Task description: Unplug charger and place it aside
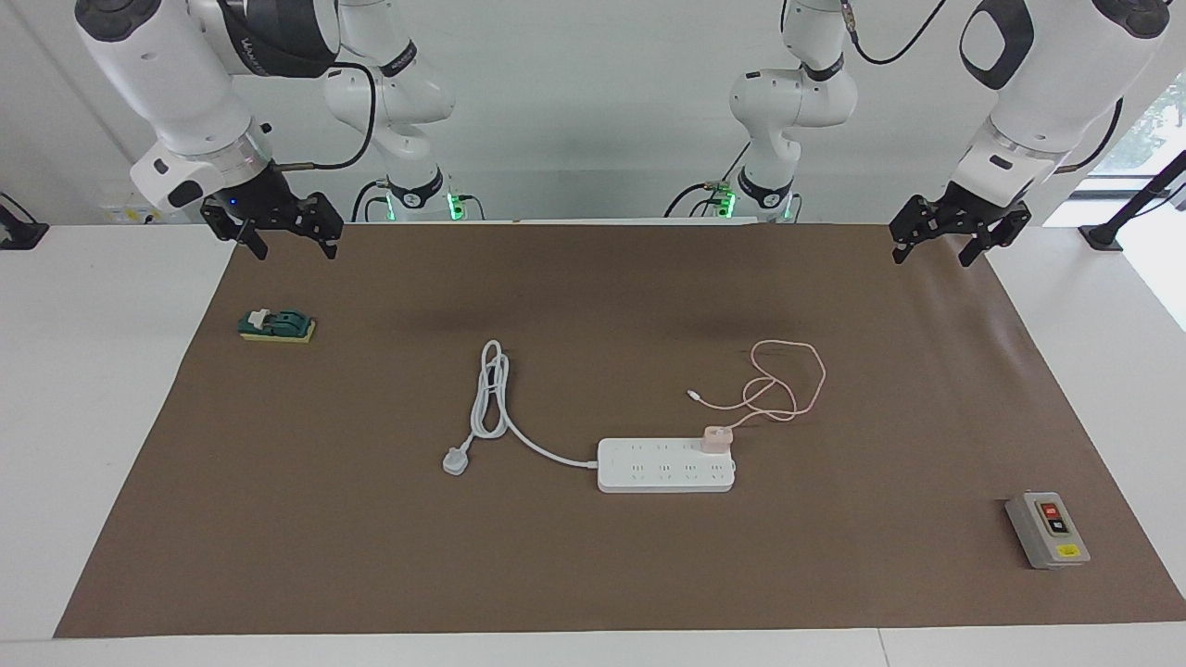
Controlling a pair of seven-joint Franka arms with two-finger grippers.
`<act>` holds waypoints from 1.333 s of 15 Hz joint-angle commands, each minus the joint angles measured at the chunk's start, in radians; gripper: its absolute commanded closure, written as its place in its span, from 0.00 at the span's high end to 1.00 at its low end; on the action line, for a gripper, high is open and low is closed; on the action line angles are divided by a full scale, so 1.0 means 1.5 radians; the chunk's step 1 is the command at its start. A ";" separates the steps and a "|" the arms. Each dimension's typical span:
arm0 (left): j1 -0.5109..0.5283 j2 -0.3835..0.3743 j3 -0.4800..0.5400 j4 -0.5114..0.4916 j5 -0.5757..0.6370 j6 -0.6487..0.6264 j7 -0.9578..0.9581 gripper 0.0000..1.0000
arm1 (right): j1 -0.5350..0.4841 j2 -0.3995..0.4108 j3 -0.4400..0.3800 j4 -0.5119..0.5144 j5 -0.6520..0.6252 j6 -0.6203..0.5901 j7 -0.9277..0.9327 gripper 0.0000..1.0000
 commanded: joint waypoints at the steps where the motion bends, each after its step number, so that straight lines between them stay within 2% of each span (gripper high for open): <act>1: -0.002 -0.007 0.002 -0.004 0.011 0.005 0.004 1.00 | 0.003 -0.007 0.002 -0.004 -0.015 -0.003 0.001 1.00; 13: -0.002 -0.007 0.002 -0.004 0.011 0.005 0.004 1.00 | 0.008 -0.010 0.005 -0.009 0.018 0.010 0.014 1.00; 17: -0.002 -0.007 0.002 -0.004 0.011 0.004 0.004 1.00 | 0.056 0.007 0.015 -0.002 0.033 0.015 0.254 1.00; 20: -0.002 -0.008 0.002 -0.005 0.011 0.000 0.003 1.00 | 0.067 0.057 0.015 0.021 0.120 0.016 0.463 1.00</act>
